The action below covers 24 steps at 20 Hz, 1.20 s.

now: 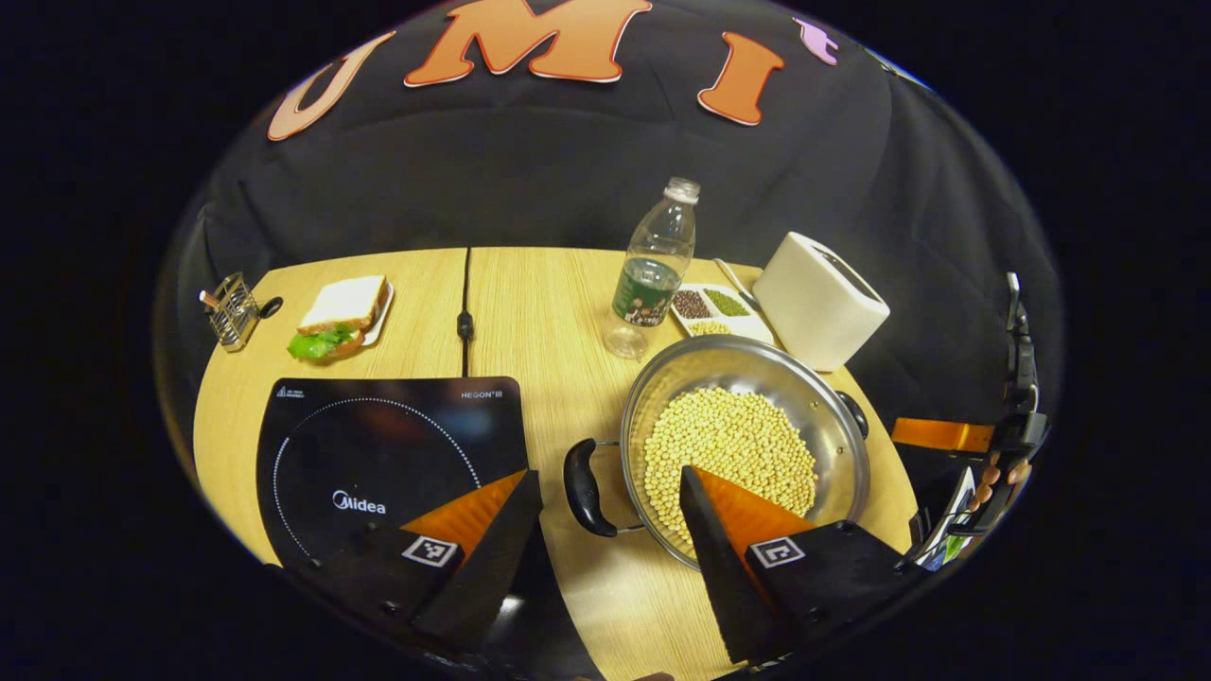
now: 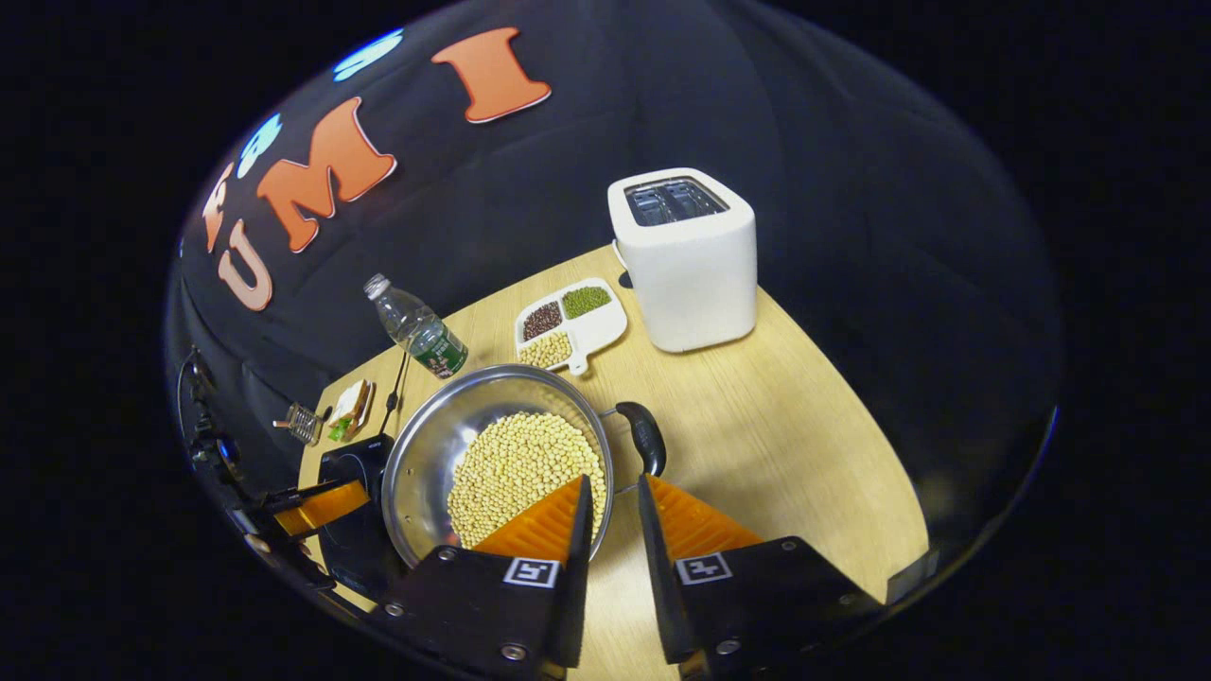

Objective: First push the handle of the pot to place it horizontally, then grasp the pot with both hands and set it on the induction cooktop.

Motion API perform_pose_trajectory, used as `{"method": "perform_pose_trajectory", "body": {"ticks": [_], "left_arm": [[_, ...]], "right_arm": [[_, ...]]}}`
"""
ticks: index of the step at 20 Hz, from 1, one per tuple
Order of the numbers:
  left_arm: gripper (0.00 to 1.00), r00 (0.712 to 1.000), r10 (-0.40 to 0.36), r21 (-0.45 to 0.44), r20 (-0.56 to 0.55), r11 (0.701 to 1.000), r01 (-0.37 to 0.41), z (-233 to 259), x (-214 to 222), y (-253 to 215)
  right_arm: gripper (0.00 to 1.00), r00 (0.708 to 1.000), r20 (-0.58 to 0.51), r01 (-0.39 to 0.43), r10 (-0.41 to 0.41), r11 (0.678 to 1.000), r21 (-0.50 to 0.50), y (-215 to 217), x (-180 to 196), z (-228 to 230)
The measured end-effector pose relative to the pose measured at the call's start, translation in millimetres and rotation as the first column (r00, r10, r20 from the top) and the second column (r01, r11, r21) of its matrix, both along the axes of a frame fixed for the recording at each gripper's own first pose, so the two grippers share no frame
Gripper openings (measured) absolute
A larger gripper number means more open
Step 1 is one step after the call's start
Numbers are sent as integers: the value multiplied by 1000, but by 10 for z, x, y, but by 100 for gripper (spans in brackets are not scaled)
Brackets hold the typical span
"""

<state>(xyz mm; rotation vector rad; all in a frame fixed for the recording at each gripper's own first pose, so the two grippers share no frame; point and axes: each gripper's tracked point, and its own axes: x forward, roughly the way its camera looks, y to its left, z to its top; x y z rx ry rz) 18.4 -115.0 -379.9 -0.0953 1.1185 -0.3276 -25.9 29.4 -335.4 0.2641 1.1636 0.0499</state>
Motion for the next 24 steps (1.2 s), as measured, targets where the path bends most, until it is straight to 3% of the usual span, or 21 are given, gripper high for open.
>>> {"method": "perform_pose_trajectory", "body": {"ticks": [1, 2, 4, 8, 10, 13, 17, 22, 24], "left_arm": [[98, 1000, 5, -8, -26, 1000, -5, -53, -46, -34], [96, 999, 7, -15, -48, 1000, -7, -102, -78, -68], [98, 999, 6, 1, -52, 1000, -6, -184, -72, -60], [97, 999, -23, -4, -30, 1000, 23, -304, -30, -175], [94, 1000, -15, -10, -25, 1000, 15, -377, 4, -199], [99, 1000, 0, 2, -9, 1000, 0, -564, 35, -257], [92, 998, -17, 93, 62, 996, 11, -641, 128, -262], [93, 994, -44, 164, 101, 986, 27, -764, 245, -327], [88, 994, -45, 188, 98, 982, 26, -820, 247, -304]], "right_arm": [[44, 1000, 12, -21, 21, 1000, -15, 8, 30, 0], [40, 999, 22, -39, 39, 999, -33, 16, 64, -6], [62, 997, 33, -66, 69, 995, -79, 69, 113, -92], [77, 988, 6, -150, 154, 972, -182, 23, 57, -285], [77, 986, 3, -164, 168, 962, -218, 3, 95, -380], [77, 983, -15, -181, 183, 952, -248, 5, 102, -499], [77, 983, -20, -182, 184, 941, -287, -30, 167, -648], [75, 985, -58, -174, 164, 933, -314, -98, 126, -831], [72, 987, -62, -162, 150, 940, -301, -98, 123, -853]]}}
